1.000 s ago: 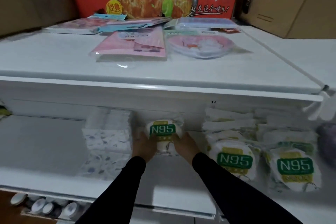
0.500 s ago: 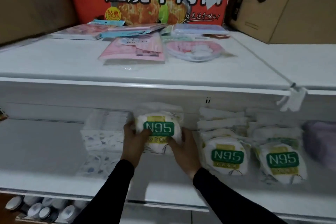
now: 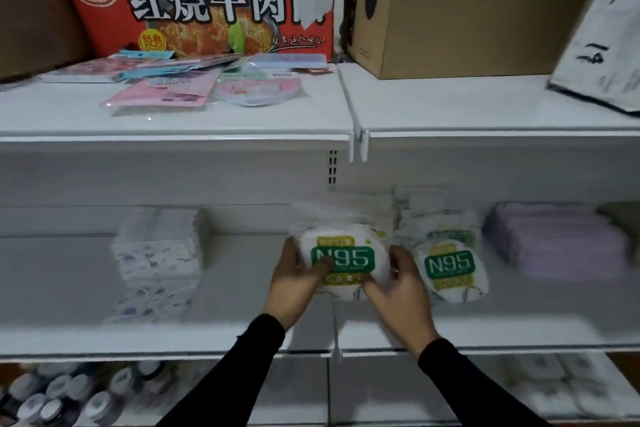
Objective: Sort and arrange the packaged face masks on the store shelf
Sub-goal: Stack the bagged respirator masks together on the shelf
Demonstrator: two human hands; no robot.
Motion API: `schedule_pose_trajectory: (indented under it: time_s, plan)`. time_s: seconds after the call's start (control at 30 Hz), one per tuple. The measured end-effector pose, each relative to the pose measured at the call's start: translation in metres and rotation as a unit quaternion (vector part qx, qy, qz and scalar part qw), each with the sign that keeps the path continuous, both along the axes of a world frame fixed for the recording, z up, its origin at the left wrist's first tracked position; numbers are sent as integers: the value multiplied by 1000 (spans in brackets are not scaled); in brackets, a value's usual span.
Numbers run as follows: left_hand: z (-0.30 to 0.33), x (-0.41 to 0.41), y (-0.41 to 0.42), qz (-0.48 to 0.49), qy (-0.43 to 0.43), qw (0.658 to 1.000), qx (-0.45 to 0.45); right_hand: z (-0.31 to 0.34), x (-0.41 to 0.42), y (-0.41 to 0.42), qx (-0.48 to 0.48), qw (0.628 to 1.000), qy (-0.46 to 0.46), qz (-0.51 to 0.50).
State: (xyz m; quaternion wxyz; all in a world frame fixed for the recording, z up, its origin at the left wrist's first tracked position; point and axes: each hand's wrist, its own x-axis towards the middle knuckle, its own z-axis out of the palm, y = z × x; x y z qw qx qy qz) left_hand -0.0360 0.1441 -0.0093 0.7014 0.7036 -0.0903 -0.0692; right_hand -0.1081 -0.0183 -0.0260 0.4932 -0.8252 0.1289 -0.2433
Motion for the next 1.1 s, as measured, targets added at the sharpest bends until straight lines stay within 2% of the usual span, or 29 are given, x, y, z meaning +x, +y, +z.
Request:
schedule_pose_trajectory:
  time_s: [0.3,0.63,0.7,0.8,0.9,1.0,1.1]
  plan:
    - [-49,-18,-34,-35,79,988,129,-39,-21,-38,-12,993,106,51]
    - [-53,-25,-36,-52,82,971,217,-42,-23,-44,-16,990,120,75]
    - [-47,-24,-33,-45,83,976,194,-44,-24,-46,-12,989,121,79]
    - [-22,-23,-27,55,39,983,173,-44,-26,-52,27,991,109,67]
    - [17,-25,-33,126,-68,977,157,-36,-30,-62,40,994,93,26]
    - [53,-38,-60,90,-168,971,142,-26,-35,-87,21,995,84,-51]
    - [61,-57,-104,-1,-220,956,192,-23,-40,-127,-8,990,71,-124]
